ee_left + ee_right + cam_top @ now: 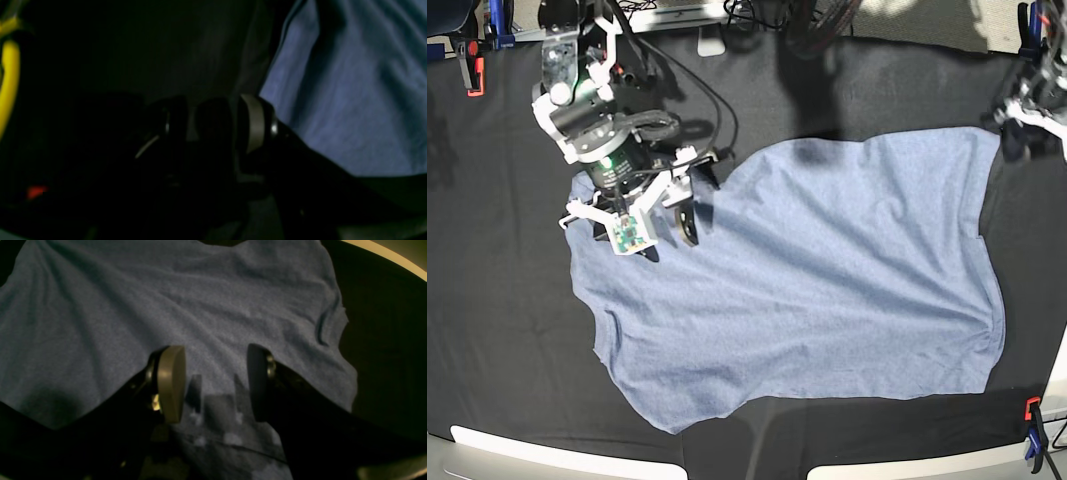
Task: Layout the t-shirt on the table in an organized manner, then fold the t-shirt properly
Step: 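Move both grippers to the shirt's shoulder corners and grasp them, then pull both shoulder corners apart and lay the shirt flat, then release the right gripper and swing it beside the shirt's side edge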
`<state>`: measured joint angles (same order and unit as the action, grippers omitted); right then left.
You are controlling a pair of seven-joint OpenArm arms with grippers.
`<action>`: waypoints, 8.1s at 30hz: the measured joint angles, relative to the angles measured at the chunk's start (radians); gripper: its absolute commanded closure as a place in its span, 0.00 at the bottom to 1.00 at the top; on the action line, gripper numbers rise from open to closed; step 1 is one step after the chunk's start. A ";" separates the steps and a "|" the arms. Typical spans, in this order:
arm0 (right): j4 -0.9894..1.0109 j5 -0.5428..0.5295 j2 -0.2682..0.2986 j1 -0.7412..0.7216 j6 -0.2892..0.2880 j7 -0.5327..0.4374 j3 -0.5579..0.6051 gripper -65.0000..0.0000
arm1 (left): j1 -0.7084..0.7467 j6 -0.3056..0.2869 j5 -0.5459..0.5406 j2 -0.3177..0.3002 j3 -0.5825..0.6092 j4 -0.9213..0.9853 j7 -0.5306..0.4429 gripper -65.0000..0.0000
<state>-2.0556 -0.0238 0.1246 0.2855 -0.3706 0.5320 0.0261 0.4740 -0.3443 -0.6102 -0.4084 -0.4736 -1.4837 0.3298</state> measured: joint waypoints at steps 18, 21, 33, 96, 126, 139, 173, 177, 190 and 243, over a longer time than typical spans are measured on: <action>0.000 0.000 0.000 0.000 0.000 -0.002 0.000 0.58 | -0.001 -0.111 -0.114 0.048 0.000 0.000 0.079 0.65; 0.000 0.000 0.000 0.000 0.000 -0.002 0.000 0.58 | 0.000 -0.113 -0.119 0.048 0.000 0.000 0.090 0.65; 0.000 0.000 0.000 0.000 0.000 -0.002 0.000 0.58 | -0.001 -0.114 -0.119 0.103 -0.001 0.000 0.089 0.67; 0.432 -0.584 -0.009 -0.049 -0.096 0.412 -0.527 0.67 | -0.001 -0.113 0.017 0.103 -0.002 0.000 -0.038 1.00; 0.087 -0.665 -0.008 0.092 -0.232 0.612 -0.827 1.00 | 0.021 -0.124 -0.039 -0.021 -0.074 -0.241 0.099 1.00; 0.084 -0.677 -0.008 0.262 -0.243 0.609 -0.826 1.00 | 0.169 -0.127 -0.122 -0.021 -0.149 -0.241 0.140 1.00; 0.084 -0.681 -0.009 0.277 -0.270 0.610 -0.827 0.58 | 0.307 -0.060 -0.089 0.040 -0.149 -0.241 0.119 0.65; 0.084 -0.680 -0.008 0.277 -0.277 0.611 -0.827 0.56 | 0.307 -0.060 -0.089 0.040 -0.149 -0.241 0.119 0.63; 0.077 -0.669 0.091 0.173 -0.278 0.481 -0.826 0.56 | 0.232 -0.060 -0.007 0.037 -0.150 -0.241 0.067 0.63; 1.687 -0.174 0.361 -1.172 -0.198 0.234 -0.039 0.57 | 0.138 -0.064 -0.010 0.043 -0.151 -0.240 0.064 0.63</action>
<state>-0.3687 -0.1974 0.4854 -0.8867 -0.5682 0.7662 -0.0124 0.6121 -0.4080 -0.6197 -0.3656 -0.6250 -1.7241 0.3935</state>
